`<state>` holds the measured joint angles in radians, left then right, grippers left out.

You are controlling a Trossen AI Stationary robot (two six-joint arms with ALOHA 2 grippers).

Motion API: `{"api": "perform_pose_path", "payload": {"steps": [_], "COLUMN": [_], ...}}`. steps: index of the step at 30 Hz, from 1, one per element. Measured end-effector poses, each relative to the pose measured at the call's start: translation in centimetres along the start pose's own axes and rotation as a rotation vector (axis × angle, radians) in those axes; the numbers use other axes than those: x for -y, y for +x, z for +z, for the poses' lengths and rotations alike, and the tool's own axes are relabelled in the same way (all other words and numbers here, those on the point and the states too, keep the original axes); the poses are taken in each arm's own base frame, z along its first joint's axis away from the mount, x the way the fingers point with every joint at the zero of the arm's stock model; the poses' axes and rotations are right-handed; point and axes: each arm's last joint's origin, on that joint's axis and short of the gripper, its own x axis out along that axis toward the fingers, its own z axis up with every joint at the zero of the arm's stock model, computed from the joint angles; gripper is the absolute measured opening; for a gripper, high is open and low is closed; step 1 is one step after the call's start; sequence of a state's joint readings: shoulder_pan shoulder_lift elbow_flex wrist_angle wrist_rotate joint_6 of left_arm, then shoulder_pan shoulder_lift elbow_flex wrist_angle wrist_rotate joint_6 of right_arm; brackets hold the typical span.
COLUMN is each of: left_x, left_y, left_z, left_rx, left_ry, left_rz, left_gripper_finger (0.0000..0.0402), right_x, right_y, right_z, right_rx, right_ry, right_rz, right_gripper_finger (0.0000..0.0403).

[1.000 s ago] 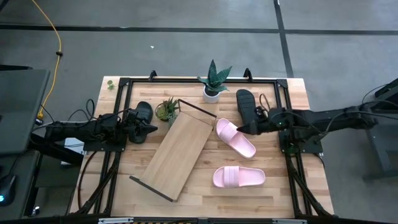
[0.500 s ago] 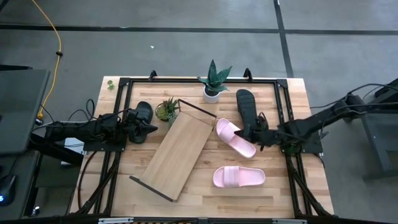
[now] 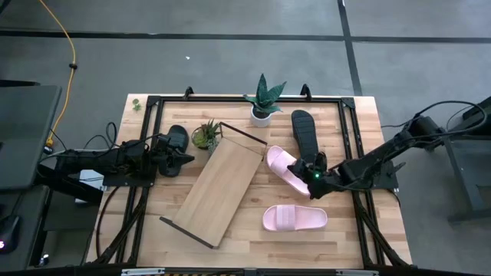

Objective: Pick and place slides into the shelf
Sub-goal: Put the top pink slide on the shelf

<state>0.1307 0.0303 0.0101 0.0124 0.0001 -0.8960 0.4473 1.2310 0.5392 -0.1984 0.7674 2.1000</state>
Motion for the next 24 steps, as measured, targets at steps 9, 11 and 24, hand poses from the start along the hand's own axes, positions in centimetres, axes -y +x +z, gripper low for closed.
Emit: {"api": "perform_pose_path", "payload": {"steps": [9, 11, 24], "left_x": [0.0, 0.0, 0.0], "left_y": [0.0, 0.0, 0.0], "left_z": [0.0, 0.0, 0.0], "left_rx": [0.000, 0.000, 0.000], "left_ry": [0.000, 0.000, 0.000], "left_rz": [0.001, 0.000, 0.000], "left_gripper_finger": [0.0001, 0.0001, 0.0001], "right_x": [1.2, 1.4, 1.2], "right_y": [1.3, 1.5, 2.9], "right_z": [-0.6, -0.8, 0.3], "right_rx": [0.046, 0.051, 0.123], "right_ry": [0.067, 0.072, 0.094], "right_rz": [-0.049, -0.060, -0.085], "right_gripper_finger": [0.0158, 0.0158, 0.0158]}}
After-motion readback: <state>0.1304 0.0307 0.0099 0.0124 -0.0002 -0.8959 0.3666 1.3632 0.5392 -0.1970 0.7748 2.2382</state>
